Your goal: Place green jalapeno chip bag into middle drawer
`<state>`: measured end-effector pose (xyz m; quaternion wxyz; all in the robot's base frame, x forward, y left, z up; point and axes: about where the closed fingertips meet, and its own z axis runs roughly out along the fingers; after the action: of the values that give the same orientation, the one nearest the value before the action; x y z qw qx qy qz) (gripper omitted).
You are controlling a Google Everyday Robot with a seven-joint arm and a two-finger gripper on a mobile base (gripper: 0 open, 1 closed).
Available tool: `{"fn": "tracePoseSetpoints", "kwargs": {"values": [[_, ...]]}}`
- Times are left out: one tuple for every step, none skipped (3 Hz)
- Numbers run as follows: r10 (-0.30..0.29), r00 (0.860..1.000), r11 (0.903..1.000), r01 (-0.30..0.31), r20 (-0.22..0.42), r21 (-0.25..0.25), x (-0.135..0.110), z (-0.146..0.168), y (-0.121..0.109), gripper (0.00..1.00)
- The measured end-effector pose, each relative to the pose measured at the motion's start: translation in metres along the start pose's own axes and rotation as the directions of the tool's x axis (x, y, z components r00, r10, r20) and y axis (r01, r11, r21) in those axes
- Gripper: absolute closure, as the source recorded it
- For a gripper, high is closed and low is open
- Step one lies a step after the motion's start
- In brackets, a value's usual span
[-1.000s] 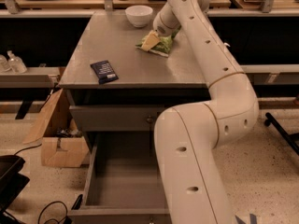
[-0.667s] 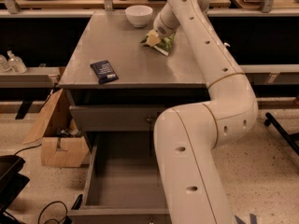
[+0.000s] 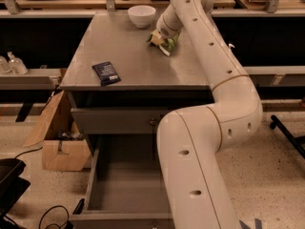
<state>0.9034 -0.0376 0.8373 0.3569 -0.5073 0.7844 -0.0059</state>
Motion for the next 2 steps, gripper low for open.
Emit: {"fn": "tracePoseSetpoints", "kwargs": {"values": [[0.0,1.0,1.0,0.0,0.0,0.0,0.0,0.0,0.0,1.0],[0.0,1.0,1.0,0.0,0.0,0.0,-0.0002,-0.0003,-0.0001,1.0]]}}
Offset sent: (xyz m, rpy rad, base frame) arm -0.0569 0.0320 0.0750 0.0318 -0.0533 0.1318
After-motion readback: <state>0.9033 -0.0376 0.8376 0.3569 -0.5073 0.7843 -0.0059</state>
